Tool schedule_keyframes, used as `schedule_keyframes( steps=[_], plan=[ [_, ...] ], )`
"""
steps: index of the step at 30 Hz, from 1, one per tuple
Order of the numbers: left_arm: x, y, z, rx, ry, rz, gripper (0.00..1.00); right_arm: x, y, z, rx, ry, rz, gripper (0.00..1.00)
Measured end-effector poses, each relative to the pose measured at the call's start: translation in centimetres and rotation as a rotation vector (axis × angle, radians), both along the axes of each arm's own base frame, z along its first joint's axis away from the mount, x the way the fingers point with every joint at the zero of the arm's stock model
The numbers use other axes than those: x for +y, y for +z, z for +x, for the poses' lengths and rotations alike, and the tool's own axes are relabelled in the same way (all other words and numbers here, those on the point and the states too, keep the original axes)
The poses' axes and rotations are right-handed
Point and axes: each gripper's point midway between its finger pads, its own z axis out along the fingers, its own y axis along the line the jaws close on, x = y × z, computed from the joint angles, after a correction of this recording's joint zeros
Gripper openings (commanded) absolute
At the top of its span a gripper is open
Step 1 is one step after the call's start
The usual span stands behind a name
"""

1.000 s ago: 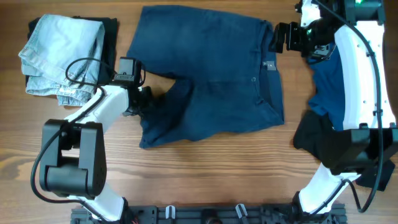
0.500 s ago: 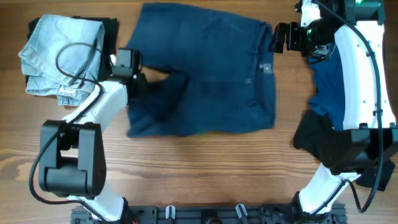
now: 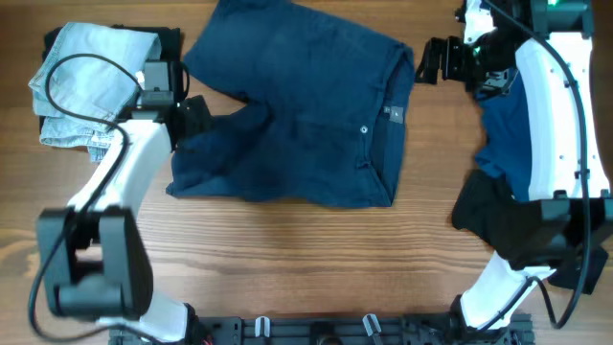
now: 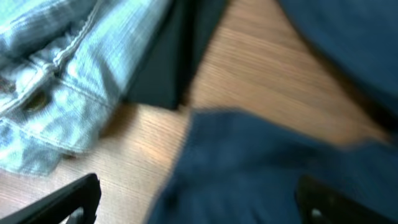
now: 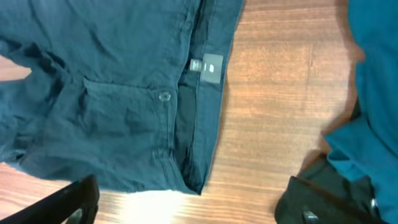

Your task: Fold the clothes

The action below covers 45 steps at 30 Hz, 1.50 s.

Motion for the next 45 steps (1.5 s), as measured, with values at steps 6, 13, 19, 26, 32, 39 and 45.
schedule_keyframes(
  steps=[6,13,19,26,32,39,45],
  plan=[
    [-2.8,7.6,-4.4,-0.041,-0.028,-0.174,1.0,-0.3,4.9,-4.0,-0.068,-0.011,-0.011,1.0],
    [-4.4,10.5,-11.3,0.039,0.025,-0.304,1.0,0.7,7.4,-11.5,-0.147,0.037,0.031,1.0],
    [-5.0,8.3,-12.7,0.117,0.061,-0.35,1.0,3.8,-3.1,-12.0,0.057,0.133,0.136,1.0],
    [-5.0,2.4,-12.9,0.178,0.087,-0.359,1.0,7.0,-12.1,-12.8,0.092,0.207,0.227,0.93],
    [-4.1,0.2,-12.9,0.209,0.115,-0.309,1.0,7.6,-15.2,-11.3,-0.008,0.198,0.258,0.8],
    [-1.9,0.2,-12.5,0.184,0.17,-0.238,1.0,7.8,-19.5,-11.6,-0.05,0.183,0.286,0.68],
    [0.8,0.3,-12.5,0.162,0.258,-0.225,1.0,8.2,-20.3,-11.6,-0.089,0.181,0.314,0.57]
  ],
)
